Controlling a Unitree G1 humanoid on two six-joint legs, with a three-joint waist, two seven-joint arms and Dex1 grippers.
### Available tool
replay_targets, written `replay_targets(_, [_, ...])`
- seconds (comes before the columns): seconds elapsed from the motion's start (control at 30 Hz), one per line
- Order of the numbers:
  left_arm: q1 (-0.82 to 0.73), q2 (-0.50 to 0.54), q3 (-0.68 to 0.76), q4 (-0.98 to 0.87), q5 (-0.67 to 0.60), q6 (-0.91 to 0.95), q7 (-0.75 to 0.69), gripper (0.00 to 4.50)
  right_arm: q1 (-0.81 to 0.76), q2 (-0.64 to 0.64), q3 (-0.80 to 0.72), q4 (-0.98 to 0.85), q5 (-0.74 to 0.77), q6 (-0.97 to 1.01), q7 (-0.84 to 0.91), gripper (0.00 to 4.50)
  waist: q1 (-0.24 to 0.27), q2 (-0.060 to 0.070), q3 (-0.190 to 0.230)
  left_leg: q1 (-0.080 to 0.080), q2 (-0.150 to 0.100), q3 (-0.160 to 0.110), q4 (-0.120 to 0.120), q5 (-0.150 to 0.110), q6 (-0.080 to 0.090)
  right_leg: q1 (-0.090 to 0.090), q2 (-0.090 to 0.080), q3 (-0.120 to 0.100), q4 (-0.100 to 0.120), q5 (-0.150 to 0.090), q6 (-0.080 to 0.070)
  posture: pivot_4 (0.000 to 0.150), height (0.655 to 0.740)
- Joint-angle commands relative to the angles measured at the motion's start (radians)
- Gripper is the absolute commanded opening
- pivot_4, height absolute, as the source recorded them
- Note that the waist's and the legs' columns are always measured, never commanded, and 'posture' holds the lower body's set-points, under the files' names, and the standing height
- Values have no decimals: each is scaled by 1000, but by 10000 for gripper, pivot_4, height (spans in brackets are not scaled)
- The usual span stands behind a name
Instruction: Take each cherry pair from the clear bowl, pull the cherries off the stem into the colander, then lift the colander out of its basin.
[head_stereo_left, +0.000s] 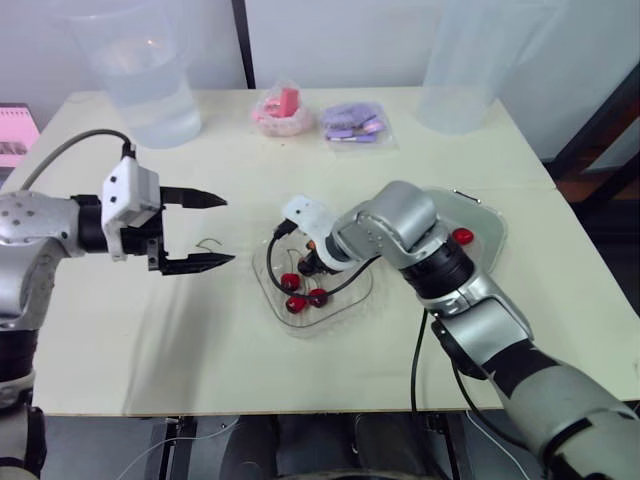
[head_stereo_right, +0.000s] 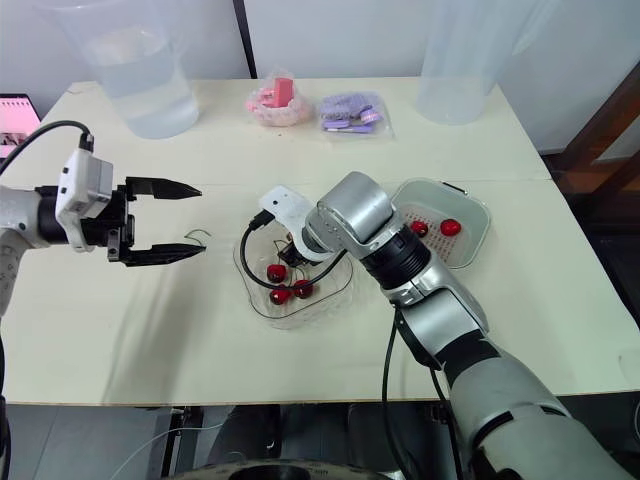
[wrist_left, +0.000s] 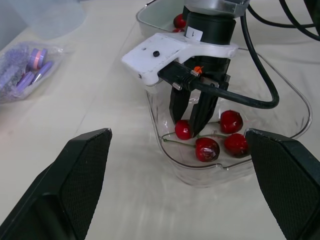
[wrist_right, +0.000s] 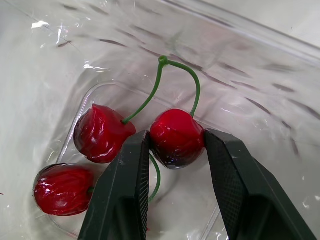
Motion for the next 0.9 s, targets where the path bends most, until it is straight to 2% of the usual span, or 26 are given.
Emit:
replay_targets(0.03, [-2,11,32,-25,-9,-8,8,45000,-7,0,13,-33,-7,8,17,17615,0,0,0,0,0,0,0,0,0,0,0,0,0,0,0,1500,7367])
replay_targets(0.57, [-13,9,20,-45,-13,8,24,45000,4,-3,40,-58,-51,-21,45,17615,0,0,0,0,0,0,0,0,0,0,0,0,0,0,0,1500,7367])
replay_targets(0.67, [-14,9,19,-49,-15,14,27,45000,3,-6,45,-74,-56,-13,47,26848,0,0,0,0,0,0,0,0,0,0,0,0,0,0,0,1500,7367])
replay_targets(0.73, [-16,8,19,-51,-14,18,28,45000,1,-2,41,-76,-56,-9,50,36191,0,0,0,0,0,0,0,0,0,0,0,0,0,0,0,1500,7367])
replay_targets(0.9, [-23,8,17,-55,-14,25,30,45000,-2,6,33,-54,-66,-19,53,36191,0,0,0,0,0,0,0,0,0,0,0,0,0,0,0,1500,7367])
